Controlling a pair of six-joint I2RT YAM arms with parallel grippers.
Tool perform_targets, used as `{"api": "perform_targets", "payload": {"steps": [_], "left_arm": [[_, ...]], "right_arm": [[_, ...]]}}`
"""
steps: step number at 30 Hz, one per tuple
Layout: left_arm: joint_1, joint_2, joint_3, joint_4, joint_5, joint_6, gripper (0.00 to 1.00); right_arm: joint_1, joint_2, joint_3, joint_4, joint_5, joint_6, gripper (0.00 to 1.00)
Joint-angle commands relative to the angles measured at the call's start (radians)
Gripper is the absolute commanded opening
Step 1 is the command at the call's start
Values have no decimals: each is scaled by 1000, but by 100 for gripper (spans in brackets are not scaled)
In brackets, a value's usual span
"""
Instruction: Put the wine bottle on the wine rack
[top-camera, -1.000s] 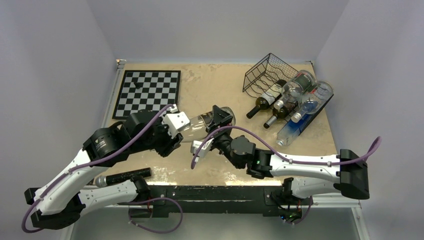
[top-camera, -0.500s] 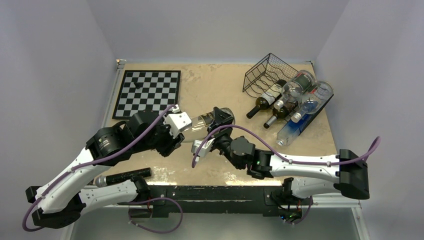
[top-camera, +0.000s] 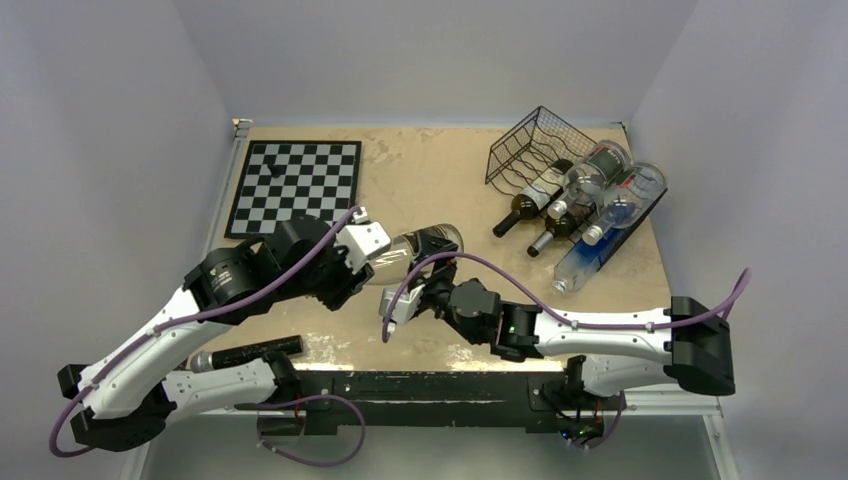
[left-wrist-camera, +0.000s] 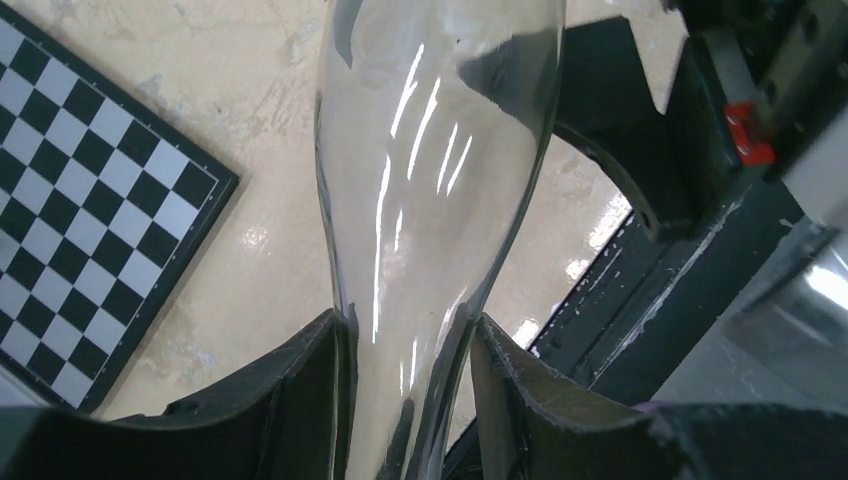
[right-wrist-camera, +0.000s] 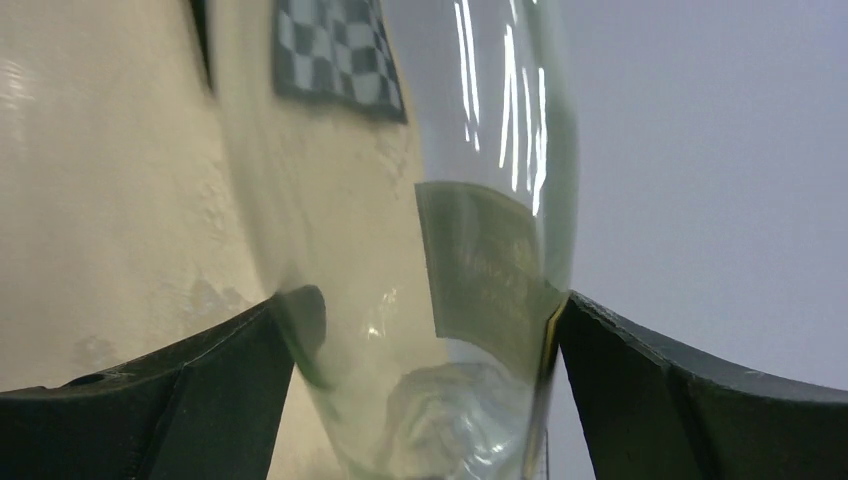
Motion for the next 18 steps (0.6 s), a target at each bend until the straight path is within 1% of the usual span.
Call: {"api": "perform_targets", "payload": {"steps": [1,7,13,18], "left_arm": [[12,2,94,212,-70,-2,0],[12,18,117,140,-58,24,0],[12,-1,85,155,-68,12,0],[12,-1,68,183,-103,-11,0]], "right_arm": [[32,10,35,-20,-78,113,99],[39,-22,26,-57,-94,161,99],[40,-81,20,-105,-107,229,99],[42,-174,8,-168,-93,324,99]]}}
